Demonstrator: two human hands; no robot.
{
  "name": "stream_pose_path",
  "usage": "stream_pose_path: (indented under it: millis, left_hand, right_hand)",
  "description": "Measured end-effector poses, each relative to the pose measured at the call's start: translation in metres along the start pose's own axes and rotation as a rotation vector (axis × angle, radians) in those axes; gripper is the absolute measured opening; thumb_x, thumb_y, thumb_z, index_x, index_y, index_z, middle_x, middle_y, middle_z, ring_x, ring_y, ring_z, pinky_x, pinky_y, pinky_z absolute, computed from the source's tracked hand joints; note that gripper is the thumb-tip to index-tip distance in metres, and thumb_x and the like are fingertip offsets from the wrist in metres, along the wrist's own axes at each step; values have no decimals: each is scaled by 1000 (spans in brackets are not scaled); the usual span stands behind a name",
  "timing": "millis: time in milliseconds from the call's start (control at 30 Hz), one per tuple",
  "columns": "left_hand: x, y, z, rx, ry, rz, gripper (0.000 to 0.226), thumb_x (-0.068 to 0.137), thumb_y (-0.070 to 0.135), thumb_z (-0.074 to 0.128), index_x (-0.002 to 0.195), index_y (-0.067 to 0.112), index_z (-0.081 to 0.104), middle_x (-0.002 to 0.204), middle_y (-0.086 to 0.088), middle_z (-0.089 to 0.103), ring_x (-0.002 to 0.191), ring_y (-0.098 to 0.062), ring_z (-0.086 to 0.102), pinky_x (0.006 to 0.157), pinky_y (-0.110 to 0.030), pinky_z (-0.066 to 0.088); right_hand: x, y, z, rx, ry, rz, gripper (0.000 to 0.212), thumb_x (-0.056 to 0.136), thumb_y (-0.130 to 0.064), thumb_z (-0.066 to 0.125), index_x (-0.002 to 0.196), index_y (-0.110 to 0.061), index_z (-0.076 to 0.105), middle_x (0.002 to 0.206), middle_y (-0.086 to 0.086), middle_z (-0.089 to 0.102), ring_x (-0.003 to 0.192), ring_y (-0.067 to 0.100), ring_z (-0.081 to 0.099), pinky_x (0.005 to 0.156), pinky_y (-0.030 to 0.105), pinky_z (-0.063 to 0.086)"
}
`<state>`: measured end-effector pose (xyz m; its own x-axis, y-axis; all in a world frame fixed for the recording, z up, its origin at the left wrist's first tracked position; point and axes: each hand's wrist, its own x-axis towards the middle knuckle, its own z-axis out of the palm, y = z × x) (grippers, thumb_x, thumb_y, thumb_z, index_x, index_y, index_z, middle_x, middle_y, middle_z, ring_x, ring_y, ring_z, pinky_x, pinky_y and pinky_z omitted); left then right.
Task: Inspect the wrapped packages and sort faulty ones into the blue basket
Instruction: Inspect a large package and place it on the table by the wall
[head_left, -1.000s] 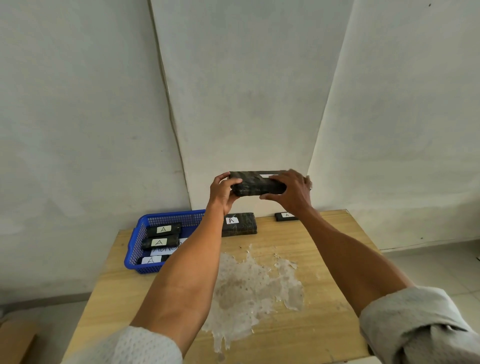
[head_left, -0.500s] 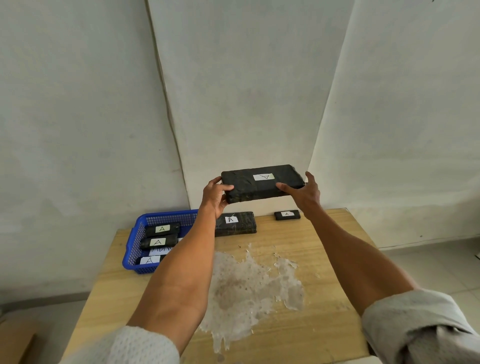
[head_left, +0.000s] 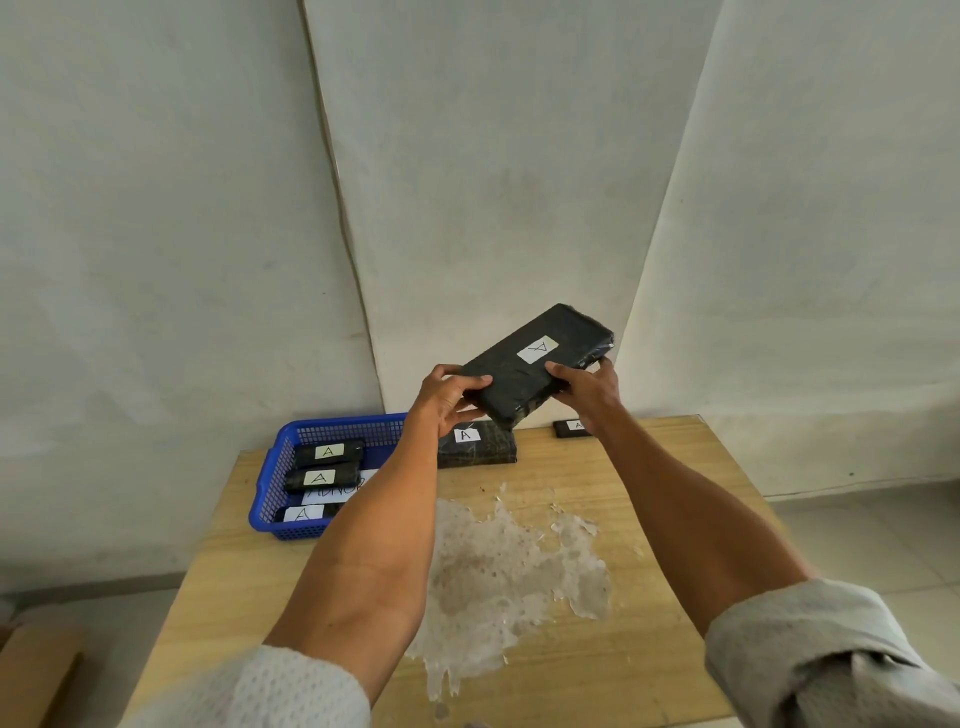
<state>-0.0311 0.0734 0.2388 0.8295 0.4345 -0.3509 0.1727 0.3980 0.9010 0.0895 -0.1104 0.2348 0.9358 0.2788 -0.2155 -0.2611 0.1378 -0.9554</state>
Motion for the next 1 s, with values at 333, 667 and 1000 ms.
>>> stream_pose_path:
  millis: [333,667,1000]
  left_hand:
    - [-2,10,11,202,19,14,57,88,25,74,138,23,47,132,-12,59,112,-28,60,85,-46,54]
    - [5,-15,9,-61,111,69,97,92,-4,62,151,52,9,138,-18,53,111,-39,64,71,-73,52]
    - [18,-20,-5,-196,191,-40,63,85,19,77,138,11,44,125,-19,65,106,-34,68,86,-54,58]
  right_hand:
    - [-3,-6,-6,-157,-191,-25,59,91,-10,72,146,-11,51,116,9,70,99,28,72,77,38,63]
    - [-7,-9,-17,-623,-351,115,71,72,-36,89,134,-28,56,117,8,70,104,31,70,90,51,59]
    - [-5,4,-34,-192,-120,139,75,73,-6,88,137,-3,50,120,17,69,95,32,75,87,49,61]
